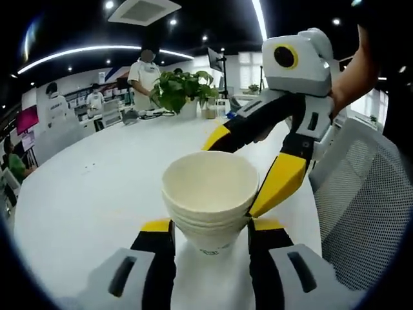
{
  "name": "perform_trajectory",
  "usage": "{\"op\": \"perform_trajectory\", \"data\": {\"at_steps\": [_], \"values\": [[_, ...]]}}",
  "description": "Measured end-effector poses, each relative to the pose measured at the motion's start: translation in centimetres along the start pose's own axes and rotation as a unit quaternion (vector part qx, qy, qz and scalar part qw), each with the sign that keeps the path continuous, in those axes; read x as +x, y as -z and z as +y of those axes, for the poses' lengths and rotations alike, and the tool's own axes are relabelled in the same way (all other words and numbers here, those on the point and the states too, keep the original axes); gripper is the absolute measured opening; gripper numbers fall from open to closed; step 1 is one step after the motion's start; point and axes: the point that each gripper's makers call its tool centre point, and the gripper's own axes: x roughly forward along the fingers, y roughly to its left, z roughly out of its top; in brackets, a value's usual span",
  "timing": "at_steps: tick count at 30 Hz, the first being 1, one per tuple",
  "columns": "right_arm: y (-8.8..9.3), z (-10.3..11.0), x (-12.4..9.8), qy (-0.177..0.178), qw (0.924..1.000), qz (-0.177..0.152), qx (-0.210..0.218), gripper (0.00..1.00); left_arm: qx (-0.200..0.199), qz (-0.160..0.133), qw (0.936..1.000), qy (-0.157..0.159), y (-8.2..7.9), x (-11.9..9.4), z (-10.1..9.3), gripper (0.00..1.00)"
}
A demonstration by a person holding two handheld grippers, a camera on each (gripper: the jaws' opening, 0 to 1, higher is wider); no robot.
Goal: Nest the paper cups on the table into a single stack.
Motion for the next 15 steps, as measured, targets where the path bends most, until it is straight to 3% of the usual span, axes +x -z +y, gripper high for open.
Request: {"op": "perform_trajectory", "data": {"at_steps": [7,15], "values": [[-0.9,-0.7,0.1,0.001,1.0000,-0.009,0.001,0.44,0.015,0.000,0.9999,-0.005,-0.5,0.0,0.9,0.41],[-1.8,-2.7,1.5,0.003,0.9999,-0.010,0.001,0.44,0.016,0.005,0.9999,-0.003,-1.0,0.8,3.4,0.41]]}}
